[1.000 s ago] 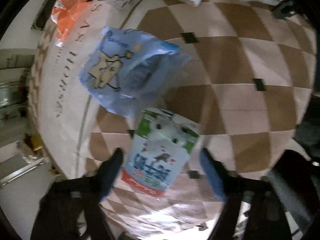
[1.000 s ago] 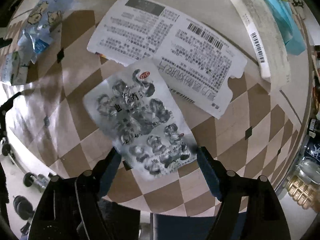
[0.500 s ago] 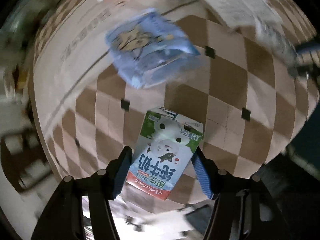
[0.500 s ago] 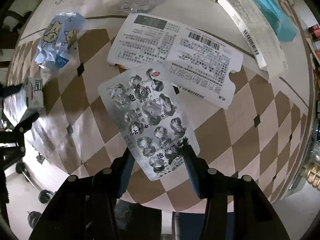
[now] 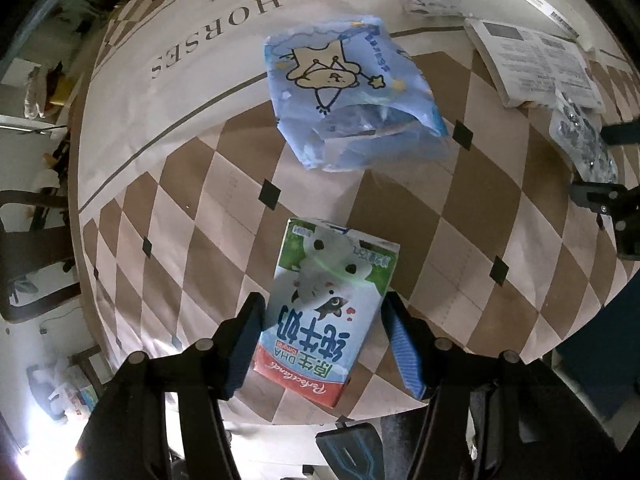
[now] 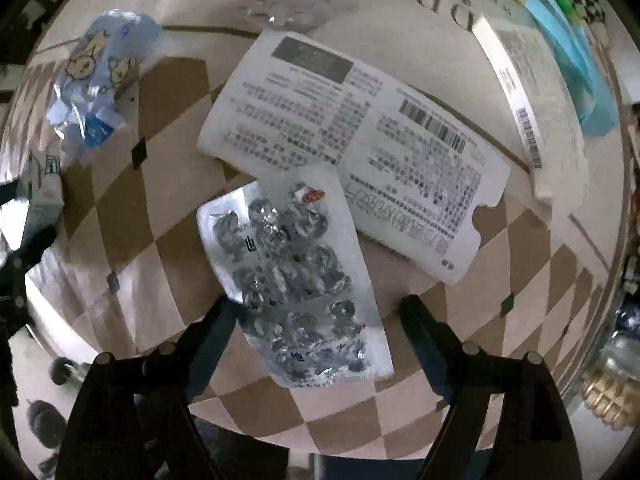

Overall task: Collect trash
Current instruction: 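Carry carton and blister pack over the bin and open both tools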

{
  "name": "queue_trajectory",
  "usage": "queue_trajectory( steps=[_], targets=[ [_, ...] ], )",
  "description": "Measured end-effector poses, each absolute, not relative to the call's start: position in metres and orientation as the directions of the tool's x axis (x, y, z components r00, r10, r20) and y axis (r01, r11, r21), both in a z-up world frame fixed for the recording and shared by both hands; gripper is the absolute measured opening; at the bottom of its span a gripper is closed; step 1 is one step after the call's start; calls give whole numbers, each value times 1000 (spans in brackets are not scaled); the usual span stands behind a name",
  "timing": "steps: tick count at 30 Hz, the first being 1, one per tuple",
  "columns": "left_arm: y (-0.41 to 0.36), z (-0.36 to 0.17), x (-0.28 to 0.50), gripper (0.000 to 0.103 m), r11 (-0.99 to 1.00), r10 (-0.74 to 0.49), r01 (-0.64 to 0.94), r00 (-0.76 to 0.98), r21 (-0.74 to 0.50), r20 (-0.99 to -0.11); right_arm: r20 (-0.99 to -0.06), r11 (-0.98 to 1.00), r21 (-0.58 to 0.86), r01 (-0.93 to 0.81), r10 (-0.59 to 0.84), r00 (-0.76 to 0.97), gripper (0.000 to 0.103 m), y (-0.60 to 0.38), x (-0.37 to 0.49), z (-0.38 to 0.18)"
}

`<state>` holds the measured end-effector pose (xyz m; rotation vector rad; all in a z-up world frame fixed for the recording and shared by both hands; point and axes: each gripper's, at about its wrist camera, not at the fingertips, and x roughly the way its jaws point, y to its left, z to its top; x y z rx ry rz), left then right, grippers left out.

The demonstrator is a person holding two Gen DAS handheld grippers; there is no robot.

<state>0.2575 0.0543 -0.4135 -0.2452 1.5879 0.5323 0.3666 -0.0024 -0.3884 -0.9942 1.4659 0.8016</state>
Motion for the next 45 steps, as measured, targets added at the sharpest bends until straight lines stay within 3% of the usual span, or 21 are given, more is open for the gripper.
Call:
queue_trajectory(
  steps=[7, 22, 27, 31, 35, 38, 45],
  targets=[
    [51, -401, 252, 56, 848, 174, -493, -90, 196, -981, -995, 436, -38, -899, -103, -8, 68, -15, 358, -375],
    [46, -338, 223, 55, 752, 181, -651, 56, 102, -982, -986, 624, 154, -766, 152, -74, 68, -56, 325, -327],
    [27, -328, 200, 55, 725, 143, -689, 146, 3, -979, -971, 634, 217, -742, 220, -96, 68, -81, 295, -316],
    [10, -324, 164, 55, 694, 48, -705, 249, -147, -967, -955, 644, 274, -715, 270, -122, 68, -96, 271, -318],
    [-10, -337, 119, 55, 643, -83, -704, 328, -302, -941, -936, 686, 337, -644, 316, -153, 68, -132, 230, -323],
    [-25, -362, 92, 55, 637, -151, -687, 332, -349, -931, -925, 732, 377, -567, 333, -185, 68, -162, 197, -346],
    [-42, -497, 52, 55, 567, -330, -736, 208, -370, -921, -923, 836, 371, -403, 283, -262, 68, -217, 126, -452]
  ],
)
